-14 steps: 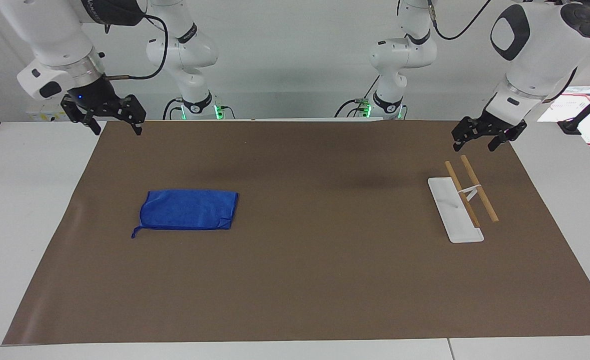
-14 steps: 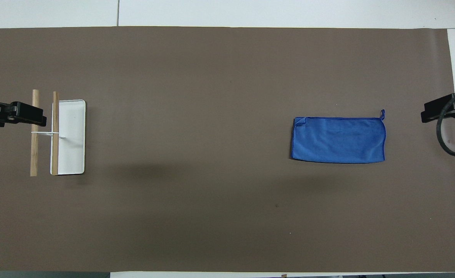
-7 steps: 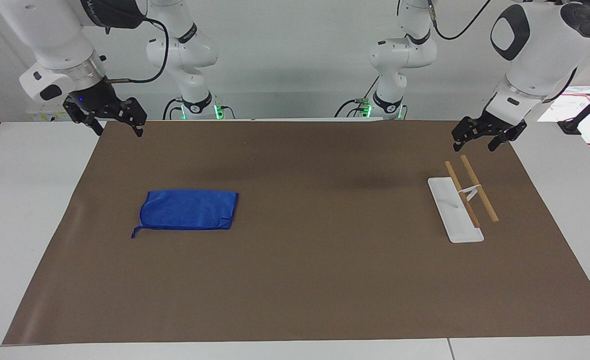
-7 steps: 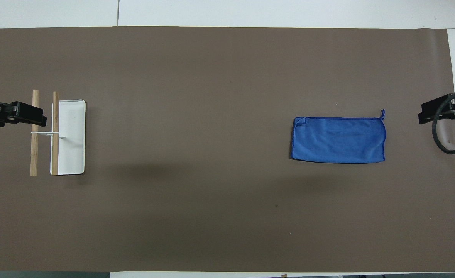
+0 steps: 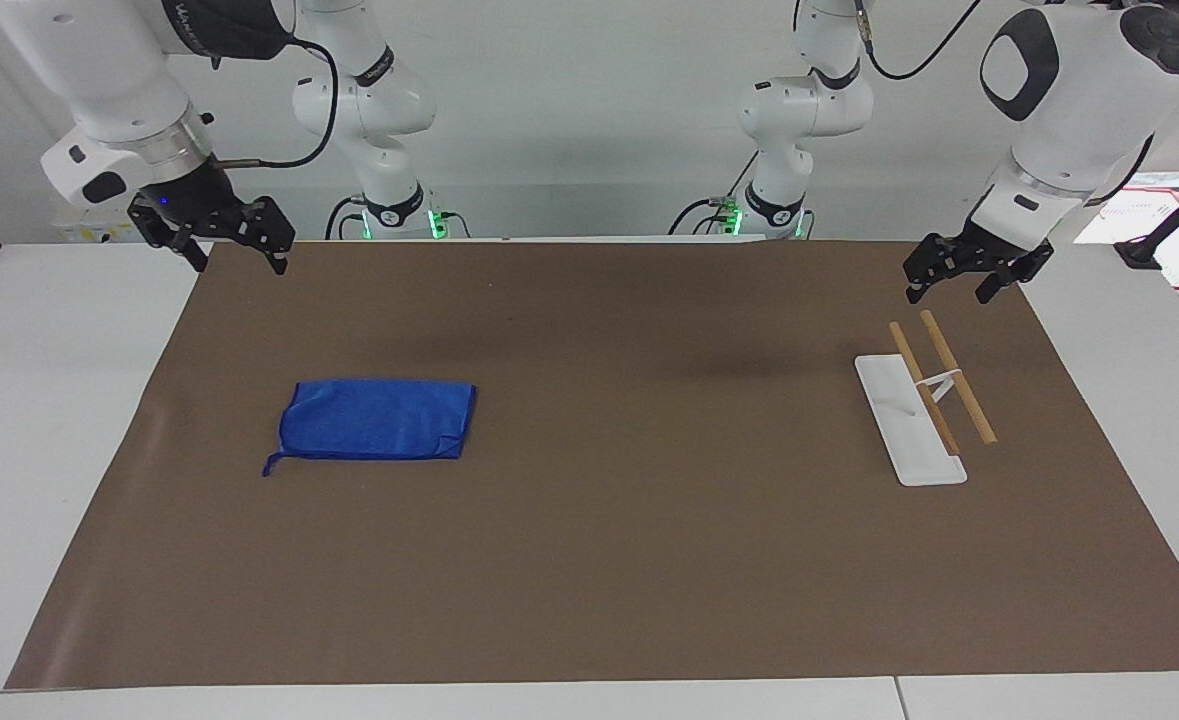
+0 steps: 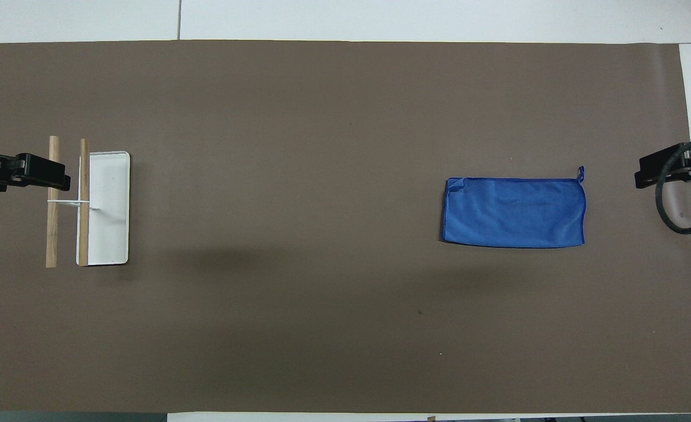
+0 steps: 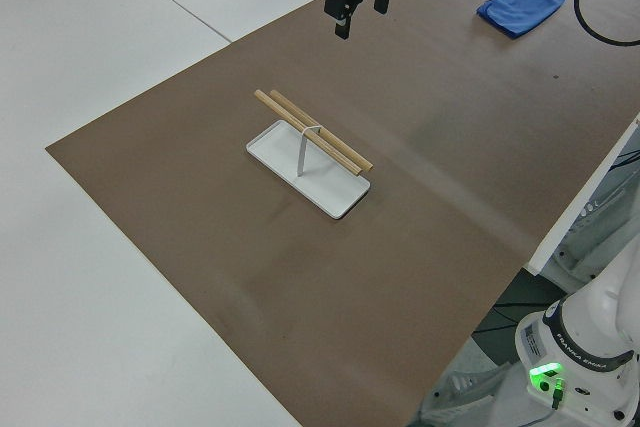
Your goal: Right arm passes towel to left arm to hang
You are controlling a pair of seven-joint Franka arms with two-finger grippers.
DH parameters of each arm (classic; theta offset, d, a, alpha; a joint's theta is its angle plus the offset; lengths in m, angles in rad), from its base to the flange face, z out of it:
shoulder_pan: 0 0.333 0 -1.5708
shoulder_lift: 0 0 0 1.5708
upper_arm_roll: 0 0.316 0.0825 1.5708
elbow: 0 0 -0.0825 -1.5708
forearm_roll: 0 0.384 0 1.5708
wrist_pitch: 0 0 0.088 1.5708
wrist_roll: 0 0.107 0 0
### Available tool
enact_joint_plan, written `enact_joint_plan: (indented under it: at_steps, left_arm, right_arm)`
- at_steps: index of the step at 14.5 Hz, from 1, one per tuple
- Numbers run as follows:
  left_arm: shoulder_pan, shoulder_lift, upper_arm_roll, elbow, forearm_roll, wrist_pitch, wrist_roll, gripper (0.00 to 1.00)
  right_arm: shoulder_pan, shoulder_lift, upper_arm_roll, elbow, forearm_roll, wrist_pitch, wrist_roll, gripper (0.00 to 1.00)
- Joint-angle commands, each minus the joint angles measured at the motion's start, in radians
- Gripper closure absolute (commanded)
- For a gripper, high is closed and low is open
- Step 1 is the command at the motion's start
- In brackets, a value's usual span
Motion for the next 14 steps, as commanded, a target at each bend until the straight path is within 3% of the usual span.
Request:
enact_joint_plan:
  at_steps: [1,6,8,11,14]
  left_arm:
    - [-0.007,-0.033,0.001,-0.038,0.022,0.022,0.005,0.0]
    - [-0.007,-0.033,0.001,-0.038,0.022,0.022,0.005,0.0]
    - [-0.007,-0.033,-0.001,-0.04,0.022,0.022,0.006,0.0]
    - [-0.006,-0.033,-0.001,-0.04,0.022,0.025,0.008,0.0]
    - [-0.006,-0.033,-0.001,-0.04,0.022,0.025,0.008,0.0]
  right_arm:
    - [-0.003,-0.02,0.008,-0.028,0.017,0.021,0.015,0.0]
    - [-0.012,-0.023,0.006,-0.036,0.017,0.021,0.012,0.0]
    - [-0.009,-0.046,0.008,-0.083,0.017,0.032,0.018,0.0]
    - [-0.003,-0.054,0.008,-0.114,0.017,0.119,0.052,0.0]
    - [0.0,-0.103,0.008,-0.25,0.017,0.229,0.049,0.0]
